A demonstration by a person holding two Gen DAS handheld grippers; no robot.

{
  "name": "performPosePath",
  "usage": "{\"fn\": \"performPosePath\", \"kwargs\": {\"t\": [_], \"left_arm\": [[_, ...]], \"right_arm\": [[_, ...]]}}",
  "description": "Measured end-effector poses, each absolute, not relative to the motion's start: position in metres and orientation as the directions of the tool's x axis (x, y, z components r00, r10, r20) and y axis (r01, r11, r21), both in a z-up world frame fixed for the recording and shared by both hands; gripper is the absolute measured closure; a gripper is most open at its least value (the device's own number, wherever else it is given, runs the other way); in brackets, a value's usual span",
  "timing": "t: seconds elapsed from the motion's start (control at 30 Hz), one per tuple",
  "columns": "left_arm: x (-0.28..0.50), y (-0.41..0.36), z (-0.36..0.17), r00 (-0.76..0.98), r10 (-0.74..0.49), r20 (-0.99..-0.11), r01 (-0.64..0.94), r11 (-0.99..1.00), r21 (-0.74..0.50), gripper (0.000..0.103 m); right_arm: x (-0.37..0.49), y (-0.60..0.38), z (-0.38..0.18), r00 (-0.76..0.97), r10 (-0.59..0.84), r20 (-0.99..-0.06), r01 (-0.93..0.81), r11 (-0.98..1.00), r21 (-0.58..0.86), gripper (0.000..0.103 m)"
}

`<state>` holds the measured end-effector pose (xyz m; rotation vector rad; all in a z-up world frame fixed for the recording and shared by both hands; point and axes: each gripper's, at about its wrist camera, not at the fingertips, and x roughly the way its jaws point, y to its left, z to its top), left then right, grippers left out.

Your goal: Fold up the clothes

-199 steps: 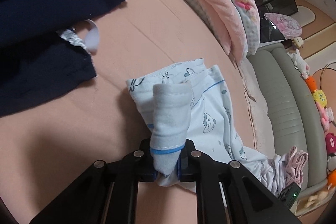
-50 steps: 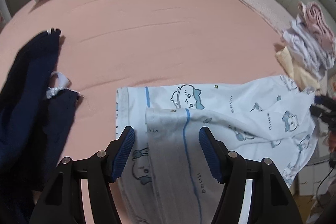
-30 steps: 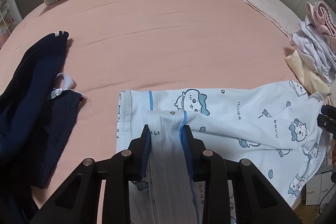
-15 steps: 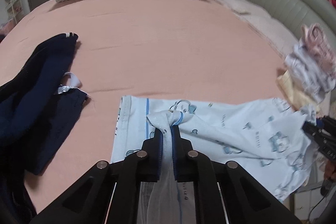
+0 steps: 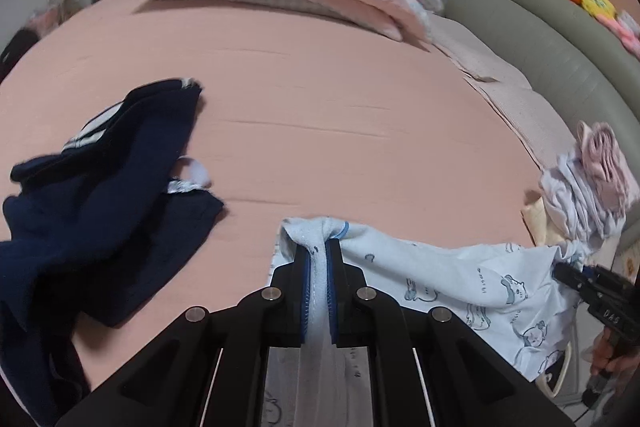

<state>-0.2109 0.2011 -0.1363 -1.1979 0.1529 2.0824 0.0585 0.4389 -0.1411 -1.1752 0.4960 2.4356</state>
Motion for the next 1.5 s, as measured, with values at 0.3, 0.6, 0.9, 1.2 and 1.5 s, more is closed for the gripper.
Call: {"fn": "performPosePath", "kwargs": {"t": [0.3,0.6,0.9,1.2,1.5], "left_arm": [[-0.236,0.200,-0.157,-0.296,0.452,-0.841,-0.592,-0.778,-0.210,0.097],[-0.231,0.221,-0.189,-0.321,0.313,-0.894,-0.642,-0.766,-0.037,0.097],[-0.230,0.233,-0.168,-0.363,0.336,-0.869,-0.675,-0.738,-0.003,0.097],[-0.233,0.246,-0.191,-0.336,0.268,-0.903,-0.678,-0.734,0.034,0.095],[-0.229,0.249,-0.190,-0.299,0.241,-0.923,-0.667,-0.744,0.022,0.093]], "right_arm": [[0.035,0.446,-0.159,-0.509,0.208,-0.835,-0.529,-0.841,0.113,0.082],[0.026,0.462,-0.193,-0.438,0.173,-0.882,-0.577,-0.807,0.128,0.082],[0.032,0.465,-0.193,-0.457,0.170,-0.873,-0.602,-0.782,0.162,0.082],[0.039,0.456,-0.193,-0.433,0.196,-0.880,-0.602,-0.789,0.121,0.082],[0.048,0.464,-0.201,-0.472,0.151,-0.869,-0.587,-0.789,0.182,0.081]]}}
